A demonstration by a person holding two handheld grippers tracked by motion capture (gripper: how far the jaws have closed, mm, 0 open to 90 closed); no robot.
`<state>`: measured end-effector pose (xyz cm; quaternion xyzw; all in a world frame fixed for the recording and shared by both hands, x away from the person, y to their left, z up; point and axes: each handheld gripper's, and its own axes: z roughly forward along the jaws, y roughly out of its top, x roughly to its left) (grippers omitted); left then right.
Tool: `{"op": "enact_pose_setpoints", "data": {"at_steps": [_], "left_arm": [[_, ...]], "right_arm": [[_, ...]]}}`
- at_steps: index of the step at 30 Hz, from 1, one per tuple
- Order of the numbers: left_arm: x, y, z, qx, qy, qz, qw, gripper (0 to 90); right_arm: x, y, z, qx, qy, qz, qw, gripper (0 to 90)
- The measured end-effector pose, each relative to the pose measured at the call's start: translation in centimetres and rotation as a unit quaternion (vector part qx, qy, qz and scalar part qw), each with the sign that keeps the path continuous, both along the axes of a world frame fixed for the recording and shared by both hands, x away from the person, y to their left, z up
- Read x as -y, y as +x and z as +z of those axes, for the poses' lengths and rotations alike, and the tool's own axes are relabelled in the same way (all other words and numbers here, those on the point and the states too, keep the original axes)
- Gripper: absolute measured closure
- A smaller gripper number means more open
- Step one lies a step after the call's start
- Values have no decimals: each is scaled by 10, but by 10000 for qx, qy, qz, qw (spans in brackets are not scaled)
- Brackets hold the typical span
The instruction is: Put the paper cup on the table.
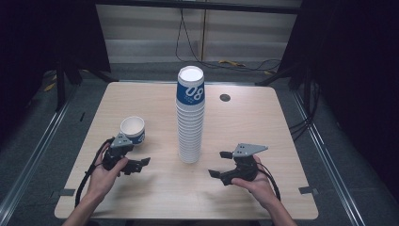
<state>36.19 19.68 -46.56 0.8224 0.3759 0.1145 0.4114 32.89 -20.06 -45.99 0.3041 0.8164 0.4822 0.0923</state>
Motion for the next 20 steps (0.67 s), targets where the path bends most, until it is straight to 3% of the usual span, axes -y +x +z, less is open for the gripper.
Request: {"op": "enact_pose_setpoints", "data": {"at_steps": [5, 11, 13, 14, 15, 20], "left_arm": [[20, -17, -1, 115, 3, -97, 9999, 157], [36, -31, -5, 336, -300, -13, 9990, 155], [41, -35, -15, 317, -356, -103, 9988, 157], [42, -36, -19, 353, -278, -162, 9989, 159], [44, -36, -21, 275, -297, -212, 9990, 157], [45, -36, -21, 120, -461, -412, 9980, 157]], "right_arm": [[4, 2, 0, 12, 62, -141, 9999, 143], [5, 2, -1, 31, 54, -199, 9998, 143], [5, 2, -2, 28, 32, -217, 9998, 142], [5, 2, -3, 33, 18, -220, 9998, 142], [5, 2, -3, 31, 17, -221, 9998, 142], [8, 4, -7, -4, -17, -393, 9992, 142]]}}
